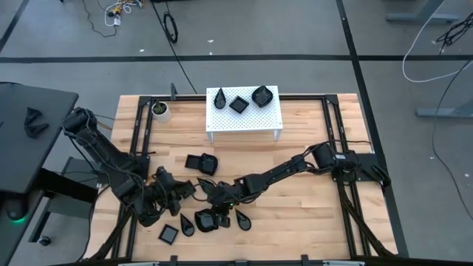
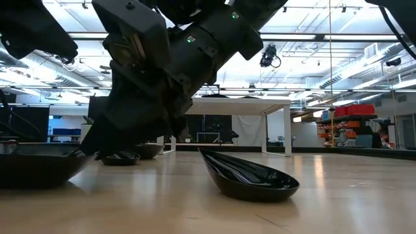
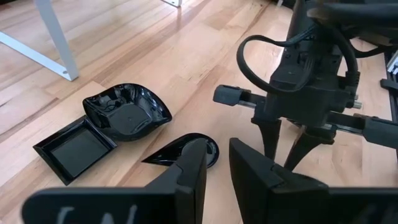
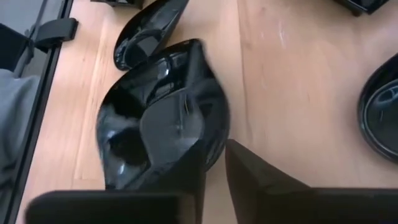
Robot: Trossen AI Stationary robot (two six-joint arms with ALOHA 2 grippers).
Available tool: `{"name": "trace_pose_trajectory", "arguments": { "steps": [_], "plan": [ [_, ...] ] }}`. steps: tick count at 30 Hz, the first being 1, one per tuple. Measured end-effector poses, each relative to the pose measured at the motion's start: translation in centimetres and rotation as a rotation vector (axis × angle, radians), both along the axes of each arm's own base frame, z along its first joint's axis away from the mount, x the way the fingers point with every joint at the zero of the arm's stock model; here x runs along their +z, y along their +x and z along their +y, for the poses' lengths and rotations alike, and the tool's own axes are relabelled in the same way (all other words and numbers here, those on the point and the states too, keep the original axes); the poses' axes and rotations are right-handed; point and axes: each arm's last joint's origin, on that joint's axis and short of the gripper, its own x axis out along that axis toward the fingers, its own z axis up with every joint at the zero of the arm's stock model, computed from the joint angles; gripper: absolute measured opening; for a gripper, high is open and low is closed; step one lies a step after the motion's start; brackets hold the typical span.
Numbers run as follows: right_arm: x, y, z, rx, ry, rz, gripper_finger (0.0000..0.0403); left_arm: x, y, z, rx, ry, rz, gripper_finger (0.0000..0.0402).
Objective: Pick & Place Mini shaped plates
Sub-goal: Stack the black leaf-shaped plate on top of the other black leaf-shaped plate on the shelf
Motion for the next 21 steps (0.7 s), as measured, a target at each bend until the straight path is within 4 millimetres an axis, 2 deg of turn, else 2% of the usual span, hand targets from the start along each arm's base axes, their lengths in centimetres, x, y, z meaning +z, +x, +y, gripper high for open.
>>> {"name": "trace_pose_trajectory", "arguments": {
  "steps": [6, 12, 17, 21],
  "plan": [
    [0.0, -0.1, 0.4, 0.055, -0.023, -0.011, 0.0009, 0.0, 0.0, 0.0, 0.0, -0.001, 0.0, 0.0073],
    [0.8, -0.4, 0.8, 0.056, -0.022, -0.014, 0.0003, 0.0, 0.0, 0.0, -0.004, -0.006, 0.005, 0.0073],
    [4.4, -1.4, 0.2, -0.041, -0.053, -0.004, 0.0002, 0.0, 0.0, -0.1, -0.007, -0.007, 0.006, 0.0073],
    [9.0, -3.4, -1.0, -0.168, -0.141, 0.003, 0.0001, 0.0, -0.3, -0.3, -0.022, -0.008, 0.003, 0.0073]
  ]
}}
